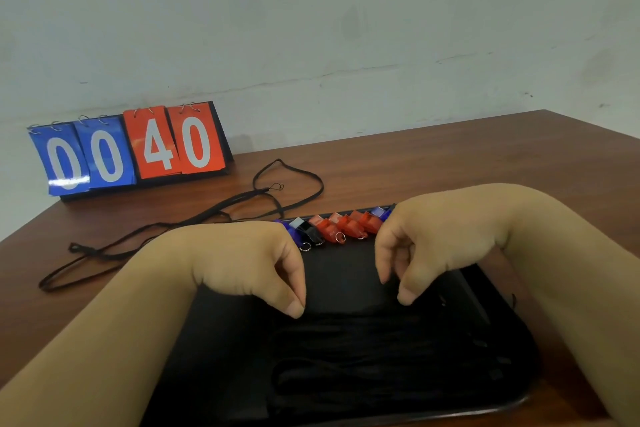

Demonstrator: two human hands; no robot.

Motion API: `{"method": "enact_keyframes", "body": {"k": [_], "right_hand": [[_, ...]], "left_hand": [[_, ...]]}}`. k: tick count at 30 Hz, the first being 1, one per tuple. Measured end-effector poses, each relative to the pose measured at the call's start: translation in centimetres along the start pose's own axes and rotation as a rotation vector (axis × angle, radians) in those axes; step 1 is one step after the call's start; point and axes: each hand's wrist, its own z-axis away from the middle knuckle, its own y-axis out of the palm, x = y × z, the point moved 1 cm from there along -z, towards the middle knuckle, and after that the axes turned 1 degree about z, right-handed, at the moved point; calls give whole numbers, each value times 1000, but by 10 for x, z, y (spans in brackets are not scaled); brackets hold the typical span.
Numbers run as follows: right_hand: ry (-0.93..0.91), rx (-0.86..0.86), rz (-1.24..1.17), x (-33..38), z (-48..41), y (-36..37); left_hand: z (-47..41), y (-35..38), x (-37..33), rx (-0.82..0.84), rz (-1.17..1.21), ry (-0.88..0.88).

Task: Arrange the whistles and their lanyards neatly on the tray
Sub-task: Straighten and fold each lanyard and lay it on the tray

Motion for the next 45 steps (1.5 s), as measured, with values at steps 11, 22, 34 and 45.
{"method": "enact_keyframes", "body": {"k": [11, 22, 34, 45], "right_hand": [[-205, -392, -184, 3, -24, 2], [-93, -441, 106, 44, -87, -50], [105, -365, 171, 24, -187, -41], [-60, -668, -91, 62, -169, -69]], "left_hand": [[9, -14, 7, -254, 21, 2], [21, -43, 71, -888, 22, -274], [6, -37, 127, -767, 94, -364], [10, -42, 127, -1076, 243, -339]]}}
